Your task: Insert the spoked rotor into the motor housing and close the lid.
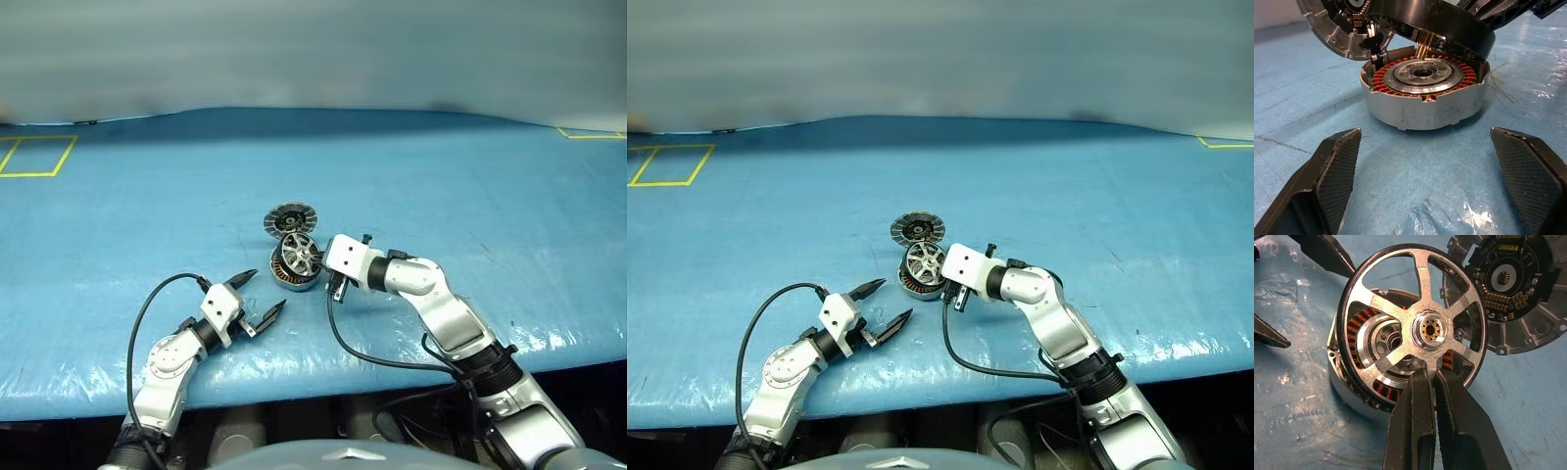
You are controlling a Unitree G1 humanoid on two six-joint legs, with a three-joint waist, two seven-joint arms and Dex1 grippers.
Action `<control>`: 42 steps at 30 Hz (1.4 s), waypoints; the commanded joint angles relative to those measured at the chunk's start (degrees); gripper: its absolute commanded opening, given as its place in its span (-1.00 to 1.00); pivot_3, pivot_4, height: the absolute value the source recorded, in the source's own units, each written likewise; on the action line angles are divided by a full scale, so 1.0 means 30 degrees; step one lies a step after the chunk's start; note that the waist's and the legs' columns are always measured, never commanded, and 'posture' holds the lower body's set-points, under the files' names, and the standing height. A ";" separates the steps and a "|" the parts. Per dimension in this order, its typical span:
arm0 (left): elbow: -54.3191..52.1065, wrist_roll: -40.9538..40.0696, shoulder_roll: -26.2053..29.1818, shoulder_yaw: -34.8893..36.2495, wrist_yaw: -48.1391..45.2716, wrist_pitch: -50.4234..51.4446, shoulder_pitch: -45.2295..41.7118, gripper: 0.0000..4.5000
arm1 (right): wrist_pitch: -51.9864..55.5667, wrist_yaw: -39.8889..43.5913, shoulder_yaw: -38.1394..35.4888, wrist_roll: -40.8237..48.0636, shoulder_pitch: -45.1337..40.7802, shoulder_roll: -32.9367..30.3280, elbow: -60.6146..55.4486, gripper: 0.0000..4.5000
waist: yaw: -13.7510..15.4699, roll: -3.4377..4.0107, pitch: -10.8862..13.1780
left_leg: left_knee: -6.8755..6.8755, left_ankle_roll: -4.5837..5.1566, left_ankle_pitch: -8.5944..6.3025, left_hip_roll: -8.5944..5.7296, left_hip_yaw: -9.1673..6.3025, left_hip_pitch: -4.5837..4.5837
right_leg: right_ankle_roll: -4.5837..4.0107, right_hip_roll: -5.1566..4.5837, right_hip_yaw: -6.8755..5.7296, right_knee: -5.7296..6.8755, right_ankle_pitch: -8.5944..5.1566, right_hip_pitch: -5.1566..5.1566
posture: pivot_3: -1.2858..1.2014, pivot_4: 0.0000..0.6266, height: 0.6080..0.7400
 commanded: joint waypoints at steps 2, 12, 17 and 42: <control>-0.0096 0.0071 -0.0001 -0.0057 0.0098 0.0086 0.0111 1.00 | -0.0398 0.0061 0.0002 -0.0155 -0.0413 0.0024 -0.0276 -0.75 | 0.0004 0.0000 0.0000 | -0.0001 0.0000 0.0000 0.0000 -0.0002 0.0001 | 0.0000 0.0000 -0.0001 0.0001 0.0000 0.0000 | 0.03 -0.52 1.00; -0.0017 0.0083 -0.0006 -0.0054 0.0115 0.0044 0.0086 1.00 | -0.0388 0.0119 -0.0539 0.0715 -0.0271 0.0514 -0.0683 0.70 | 0.0003 0.0000 0.0000 | 0.0000 0.0000 0.0000 0.0000 -0.0001 0.0003 | -0.0001 0.0000 -0.0001 0.0001 0.0001 0.0002 | 0.03 -0.52 1.00; 0.0030 0.0098 0.0000 -0.0051 0.0106 -0.0003 0.0060 1.00 | 0.0213 0.0343 -0.1032 0.2074 -0.0241 0.1274 -0.0703 0.99 | 0.0003 0.0000 0.0000 | 0.0000 0.0000 0.0000 0.0001 -0.0001 0.0003 | -0.0003 0.0001 -0.0001 0.0003 0.0002 0.0002 | 0.03 -0.52 1.00; -0.0020 0.0170 0.0034 -0.0037 0.0367 0.0007 0.0335 1.00 | 0.3077 -0.0969 -0.0282 0.2615 -0.0423 0.2257 0.2842 -0.99 | -0.0130 0.0007 -0.0024 | -0.0002 0.0000 0.0000 0.0002 -0.0001 0.0023 | -0.0036 0.0001 -0.0001 0.0007 0.0023 0.0016 | 0.03 -0.52 1.00</control>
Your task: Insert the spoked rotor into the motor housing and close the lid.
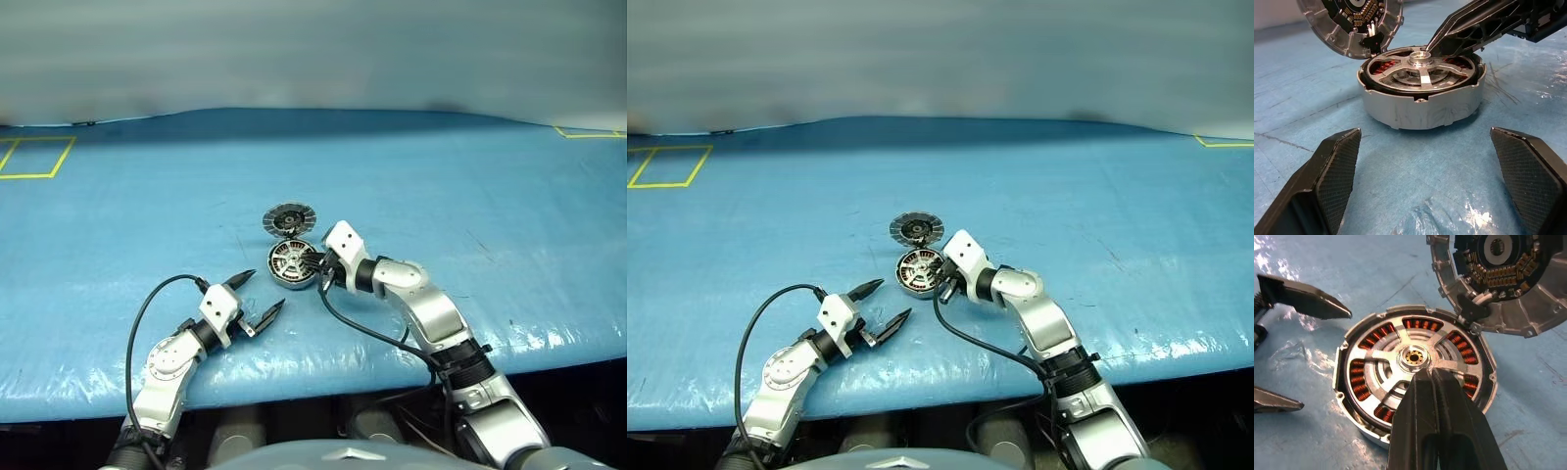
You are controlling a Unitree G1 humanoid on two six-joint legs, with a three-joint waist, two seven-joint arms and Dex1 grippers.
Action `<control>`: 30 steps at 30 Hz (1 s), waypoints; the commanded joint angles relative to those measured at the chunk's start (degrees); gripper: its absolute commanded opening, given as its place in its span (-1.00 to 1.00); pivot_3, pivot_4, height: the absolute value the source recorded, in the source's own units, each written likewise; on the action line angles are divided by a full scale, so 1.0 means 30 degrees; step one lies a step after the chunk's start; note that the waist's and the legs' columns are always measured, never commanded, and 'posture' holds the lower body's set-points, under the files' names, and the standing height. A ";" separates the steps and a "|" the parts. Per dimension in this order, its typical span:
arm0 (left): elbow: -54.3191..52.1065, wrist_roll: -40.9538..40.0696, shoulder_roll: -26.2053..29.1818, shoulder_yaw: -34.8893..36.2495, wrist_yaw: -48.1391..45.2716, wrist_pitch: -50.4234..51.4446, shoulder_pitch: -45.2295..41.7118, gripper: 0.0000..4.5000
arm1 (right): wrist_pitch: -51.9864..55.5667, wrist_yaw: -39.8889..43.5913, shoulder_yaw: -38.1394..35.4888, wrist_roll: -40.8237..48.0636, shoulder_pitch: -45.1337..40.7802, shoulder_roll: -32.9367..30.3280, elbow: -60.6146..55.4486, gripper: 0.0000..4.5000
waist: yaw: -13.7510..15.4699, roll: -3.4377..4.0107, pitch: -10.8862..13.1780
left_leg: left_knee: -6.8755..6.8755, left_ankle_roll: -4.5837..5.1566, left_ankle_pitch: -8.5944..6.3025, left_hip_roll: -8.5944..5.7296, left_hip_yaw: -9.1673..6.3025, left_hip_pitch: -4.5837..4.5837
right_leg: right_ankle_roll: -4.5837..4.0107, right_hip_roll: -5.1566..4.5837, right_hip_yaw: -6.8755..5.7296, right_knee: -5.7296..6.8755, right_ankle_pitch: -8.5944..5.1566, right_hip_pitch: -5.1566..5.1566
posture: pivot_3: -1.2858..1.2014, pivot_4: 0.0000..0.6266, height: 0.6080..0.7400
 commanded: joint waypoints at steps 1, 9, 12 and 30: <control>-0.0008 0.0143 0.0042 -0.0052 0.0073 0.0036 0.0170 1.00 | 0.0175 -0.0022 0.0799 -0.0836 0.0222 -0.0340 0.0370 -0.99 | -0.0001 -0.0003 -0.0015 | 0.0000 0.0000 0.0000 0.0000 -0.0002 0.0011 | 0.0020 0.0000 0.0000 0.0001 -0.0012 0.0011 | 0.03 -0.52 1.00; -0.0105 0.0059 0.0124 -0.0045 0.0062 0.0080 0.0266 1.00 | -0.0550 -0.0130 -0.0242 0.0301 0.0527 0.0297 -0.0242 -0.99 | -0.0026 -0.0037 -0.0058 | 0.0000 0.0000 0.0000 0.0005 -0.0001 0.0030 | 0.0058 -0.0001 0.0000 0.0002 -0.0036 0.0027 | 0.03 -0.52 1.00; -0.0124 0.0010 0.0141 -0.0044 0.0012 0.0099 0.0277 1.00 | -0.0258 0.0467 -0.1884 0.2804 0.0757 0.1141 -0.1729 -0.99 | -0.0014 -0.0032 -0.0051 | -0.0004 0.0000 0.0000 0.0006 -0.0002 0.0009 | 0.0042 0.0000 0.0000 0.0001 -0.0027 0.0009 | 0.03 -0.52 1.00; -0.0113 -0.0128 0.0056 0.0469 0.0320 -0.0194 0.0396 1.00 | -0.4330 -0.1242 -0.4943 0.2602 -0.5399 0.1765 0.5895 -0.99 | -0.0191 0.0012 -0.0014 | -0.0024 0.0003 0.0001 0.0014 0.0001 -0.0007 | 0.0011 0.0029 0.0009 0.0004 -0.0004 -0.0018 | 0.03 -0.52 1.00</control>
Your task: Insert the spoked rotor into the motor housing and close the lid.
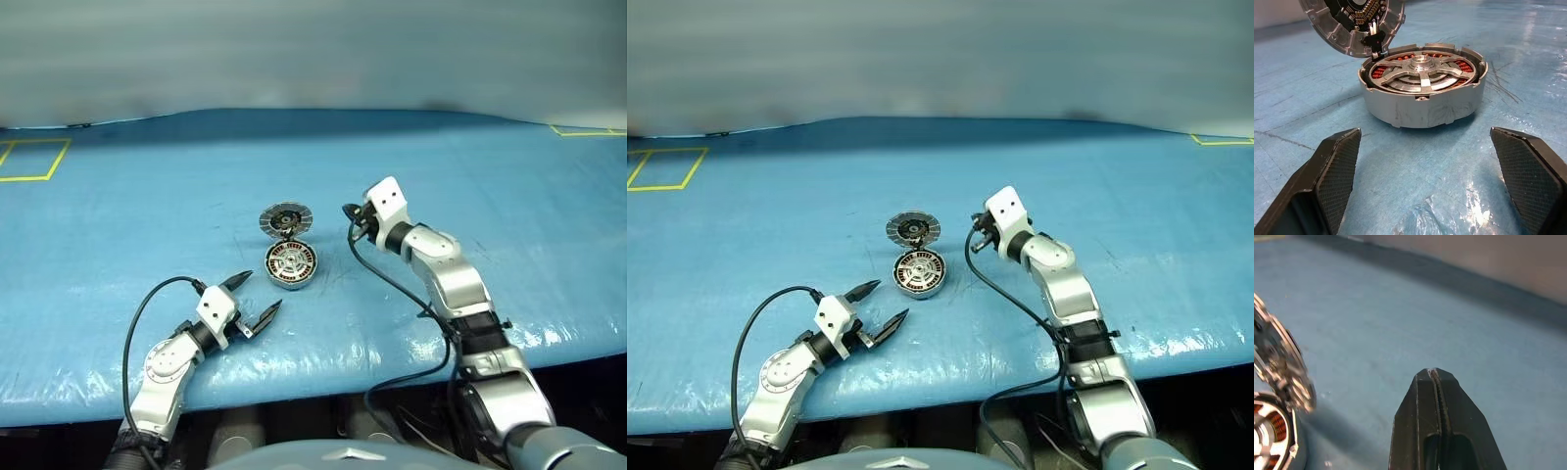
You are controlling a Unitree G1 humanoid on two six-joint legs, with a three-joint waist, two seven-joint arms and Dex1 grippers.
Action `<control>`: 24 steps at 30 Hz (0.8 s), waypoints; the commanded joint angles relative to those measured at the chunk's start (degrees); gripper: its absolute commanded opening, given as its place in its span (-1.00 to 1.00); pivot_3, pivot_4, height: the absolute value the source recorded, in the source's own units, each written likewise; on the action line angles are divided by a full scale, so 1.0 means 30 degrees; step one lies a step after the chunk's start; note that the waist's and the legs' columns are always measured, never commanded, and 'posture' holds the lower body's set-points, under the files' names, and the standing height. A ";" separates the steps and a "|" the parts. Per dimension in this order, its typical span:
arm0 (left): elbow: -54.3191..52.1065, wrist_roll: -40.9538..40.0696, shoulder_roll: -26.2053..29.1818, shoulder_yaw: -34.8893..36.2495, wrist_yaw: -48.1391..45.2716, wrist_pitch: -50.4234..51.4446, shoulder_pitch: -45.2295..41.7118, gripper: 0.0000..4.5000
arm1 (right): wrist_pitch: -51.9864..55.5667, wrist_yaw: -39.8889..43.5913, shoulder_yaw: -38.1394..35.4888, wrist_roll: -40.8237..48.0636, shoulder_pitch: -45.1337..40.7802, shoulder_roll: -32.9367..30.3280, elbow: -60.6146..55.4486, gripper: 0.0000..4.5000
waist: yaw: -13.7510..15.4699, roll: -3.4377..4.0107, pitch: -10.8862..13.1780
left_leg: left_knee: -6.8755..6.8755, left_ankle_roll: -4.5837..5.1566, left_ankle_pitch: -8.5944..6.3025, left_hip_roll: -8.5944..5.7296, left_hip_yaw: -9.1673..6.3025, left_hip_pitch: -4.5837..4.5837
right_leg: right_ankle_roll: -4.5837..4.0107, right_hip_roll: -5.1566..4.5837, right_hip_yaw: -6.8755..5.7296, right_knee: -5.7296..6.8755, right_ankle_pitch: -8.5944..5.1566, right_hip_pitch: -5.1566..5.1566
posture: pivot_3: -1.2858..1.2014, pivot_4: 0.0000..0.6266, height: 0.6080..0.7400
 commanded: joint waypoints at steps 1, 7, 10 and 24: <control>0.0029 -0.0078 0.0018 0.0273 0.0224 -0.0127 0.0159 1.00 | -0.1252 0.2114 -0.0206 0.1519 -0.1792 0.1105 0.1458 -0.99 | 0.0008 0.0000 0.0000 | -0.0002 0.0000 0.0000 0.0005 -0.0004 -0.0003 | -0.0016 0.0005 0.0000 -0.0001 0.0011 0.0002 | 0.03 -0.52 1.00; -0.0097 -0.0073 0.0018 0.0372 0.0398 -0.0235 0.0467 1.00 | -0.1578 0.5582 0.0658 0.2117 -0.4173 0.2398 0.4402 -0.99 | 0.0010 0.0010 0.0006 | -0.0010 0.0000 0.0000 0.0003 -0.0016 -0.0010 | -0.0044 0.0005 0.0001 -0.0004 0.0032 0.0006 | 0.03 -0.52 1.00; -0.0225 -0.0119 0.0031 0.0472 0.0516 -0.0212 0.0651 1.00 | -0.1503 0.6626 0.1259 0.1724 -0.4774 0.2490 0.5350 -0.99 | -0.0004 0.0011 0.0006 | -0.0013 0.0000 0.0000 0.0005 -0.0016 -0.0007 | -0.0047 0.0005 -0.0001 -0.0004 0.0031 0.0006 | 0.03 -0.52 1.00; -0.0616 -0.0267 0.0378 0.1487 0.0968 -0.0155 0.1480 1.00 | -0.0771 0.9391 0.4252 0.0021 -0.0549 -0.0514 0.0441 -0.99 | -0.0100 0.0013 0.0007 | -0.0045 -0.0002 -0.0001 0.0016 -0.0011 0.0003 | -0.0072 0.0006 -0.0013 -0.0003 0.0015 -0.0008 | 0.03 -0.52 1.00</control>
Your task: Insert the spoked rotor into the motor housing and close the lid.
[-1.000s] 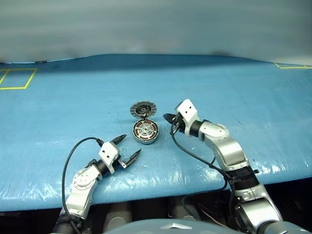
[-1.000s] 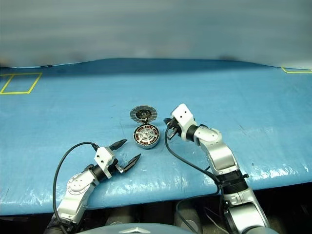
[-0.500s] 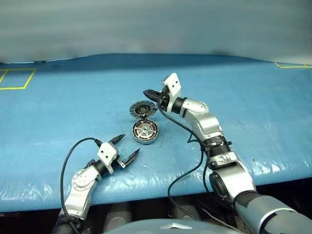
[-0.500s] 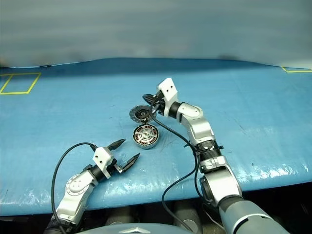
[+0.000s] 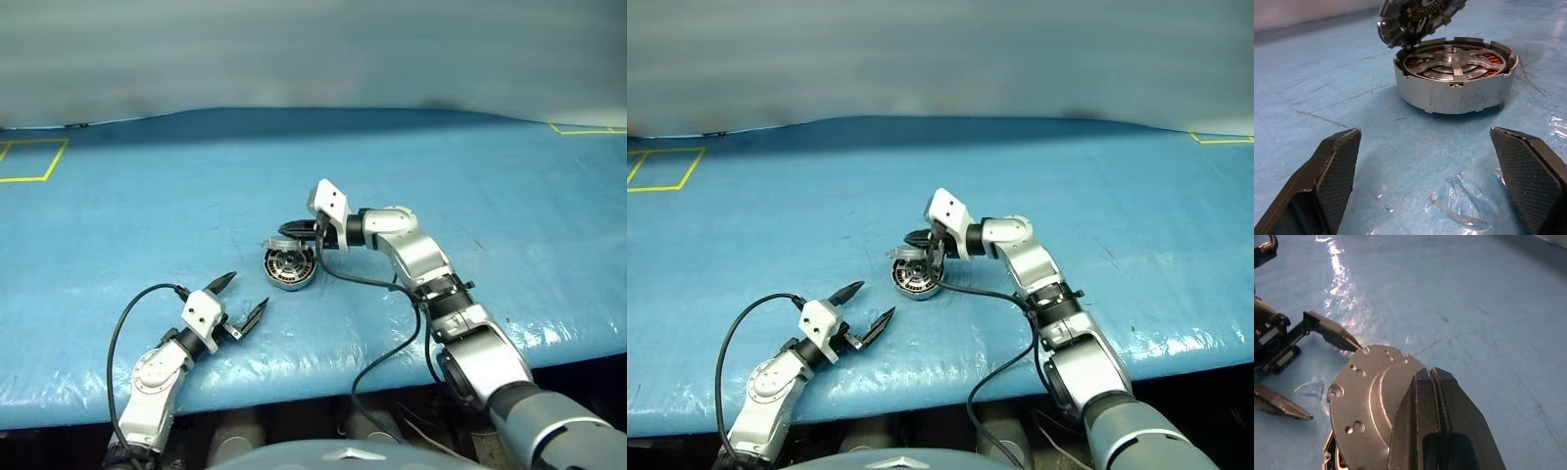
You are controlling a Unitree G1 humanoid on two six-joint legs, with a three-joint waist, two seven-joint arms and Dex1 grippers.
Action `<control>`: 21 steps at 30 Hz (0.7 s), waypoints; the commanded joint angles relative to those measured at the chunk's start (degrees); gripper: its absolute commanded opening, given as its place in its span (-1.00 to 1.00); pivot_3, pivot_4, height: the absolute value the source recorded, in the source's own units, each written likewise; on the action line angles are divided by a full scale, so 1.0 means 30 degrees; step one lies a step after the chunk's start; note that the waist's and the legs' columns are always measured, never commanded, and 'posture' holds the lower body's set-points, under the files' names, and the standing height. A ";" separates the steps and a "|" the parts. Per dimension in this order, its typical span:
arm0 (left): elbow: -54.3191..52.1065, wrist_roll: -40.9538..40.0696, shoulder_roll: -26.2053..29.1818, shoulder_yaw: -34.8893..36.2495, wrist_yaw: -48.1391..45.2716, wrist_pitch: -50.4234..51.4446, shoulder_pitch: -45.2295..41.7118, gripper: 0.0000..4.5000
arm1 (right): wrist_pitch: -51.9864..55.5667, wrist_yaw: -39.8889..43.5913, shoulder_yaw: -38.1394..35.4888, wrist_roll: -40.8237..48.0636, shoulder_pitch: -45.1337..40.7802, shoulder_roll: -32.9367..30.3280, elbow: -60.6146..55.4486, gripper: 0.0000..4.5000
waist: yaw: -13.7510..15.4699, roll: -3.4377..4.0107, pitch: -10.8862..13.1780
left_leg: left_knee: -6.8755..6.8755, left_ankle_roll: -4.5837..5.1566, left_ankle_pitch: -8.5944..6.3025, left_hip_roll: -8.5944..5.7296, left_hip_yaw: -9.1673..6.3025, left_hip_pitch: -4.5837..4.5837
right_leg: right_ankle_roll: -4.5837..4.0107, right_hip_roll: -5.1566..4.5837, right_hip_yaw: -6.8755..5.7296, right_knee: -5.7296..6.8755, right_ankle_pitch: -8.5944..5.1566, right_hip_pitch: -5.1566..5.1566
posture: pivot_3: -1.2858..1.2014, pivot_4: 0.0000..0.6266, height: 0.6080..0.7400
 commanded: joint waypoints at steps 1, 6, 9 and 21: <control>-0.0033 -0.0257 0.0338 0.0494 0.0061 0.0160 0.0334 1.00 | 0.0465 0.0117 0.0286 0.0153 0.1293 -0.0123 -0.1420 -0.99 | -0.0007 0.0001 0.0001 | 0.0000 0.0000 0.0000 0.0004 0.0000 0.0005 | -0.0002 0.0005 -0.0001 0.0001 -0.0002 0.0003 | 0.03 -0.52 1.00; -0.0050 -0.0316 0.0538 0.0548 -0.0042 0.0257 0.0353 1.00 | 0.0382 -0.1469 0.0027 -0.0266 0.2891 0.0013 -0.1664 -0.99 | 0.0004 -0.0006 -0.0003 | 0.0006 -0.0001 0.0001 0.0031 0.0025 0.0029 | -0.0002 0.0020 0.0003 0.0006 -0.0002 0.0006 | 0.03 -0.52 1.00; -0.0054 -0.0339 0.0546 0.0455 -0.0064 0.0356 0.0334 1.00 | 0.0530 -0.2317 -0.0285 -0.0016 0.3882 0.0384 -0.1963 -0.99 | 0.0012 -0.0011 -0.0007 | 0.0025 -0.0002 0.0001 0.0044 0.0027 0.0031 | 0.0011 0.0026 -0.0005 0.0004 -0.0011 0.0014 | 0.03 -0.52 1.00; 0.0037 -0.0271 0.0333 0.0084 -0.0271 0.0554 0.0018 1.00 | 0.1566 -0.4007 -0.1584 0.1768 0.5796 0.1428 -0.5053 -0.74 | 0.0115 -0.0005 -0.0006 | 0.0036 -0.0005 0.0000 0.0084 0.0045 0.0042 | 0.0023 0.0049 -0.0003 -0.0002 -0.0017 0.0017 | 0.03 -0.52 1.00</control>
